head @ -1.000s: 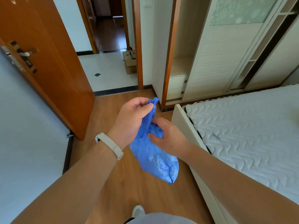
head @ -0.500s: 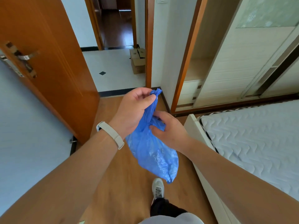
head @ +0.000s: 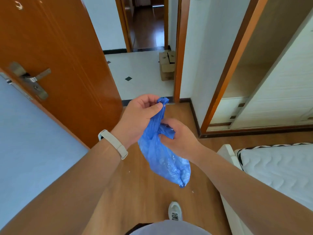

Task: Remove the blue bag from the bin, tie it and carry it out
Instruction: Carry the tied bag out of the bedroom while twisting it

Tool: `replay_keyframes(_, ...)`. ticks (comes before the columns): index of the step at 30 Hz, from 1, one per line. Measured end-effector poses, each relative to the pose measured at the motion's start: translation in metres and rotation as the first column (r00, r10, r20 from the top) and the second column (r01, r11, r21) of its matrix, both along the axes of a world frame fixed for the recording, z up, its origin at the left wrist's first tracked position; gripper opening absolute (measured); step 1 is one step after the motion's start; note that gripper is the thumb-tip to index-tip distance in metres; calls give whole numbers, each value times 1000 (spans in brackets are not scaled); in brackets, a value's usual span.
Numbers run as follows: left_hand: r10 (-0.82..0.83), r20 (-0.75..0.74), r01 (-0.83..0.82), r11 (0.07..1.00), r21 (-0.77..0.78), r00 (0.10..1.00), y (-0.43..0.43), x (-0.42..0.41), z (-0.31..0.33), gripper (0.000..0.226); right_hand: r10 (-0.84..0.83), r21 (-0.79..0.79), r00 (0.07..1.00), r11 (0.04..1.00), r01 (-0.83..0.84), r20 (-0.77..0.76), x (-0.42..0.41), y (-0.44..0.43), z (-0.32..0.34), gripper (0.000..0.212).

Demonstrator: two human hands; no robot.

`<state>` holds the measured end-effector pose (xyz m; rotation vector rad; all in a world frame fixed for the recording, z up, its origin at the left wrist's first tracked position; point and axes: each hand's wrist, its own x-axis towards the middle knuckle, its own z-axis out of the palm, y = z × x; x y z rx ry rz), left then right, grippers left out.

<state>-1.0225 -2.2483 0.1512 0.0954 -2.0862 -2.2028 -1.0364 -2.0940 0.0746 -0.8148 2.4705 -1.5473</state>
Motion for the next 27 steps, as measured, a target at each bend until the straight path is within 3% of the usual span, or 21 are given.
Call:
replay_keyframes(4,44,5,-44,998,39,999,-8,-42,5,8,56,24,998,998,-55,-21,-52,-11,3,34)
replay_keyframes(10,54,-19,-54,999,7,998,-28,-103,10,8,2,-11,999,1000,-2,-45,-109,-32,3,30)
replay_keyframes(27,-97,-5,97,994,56,995,-174,-317,-8,8,-150,50,985,987,155,-87,-305,-173,-4,34)
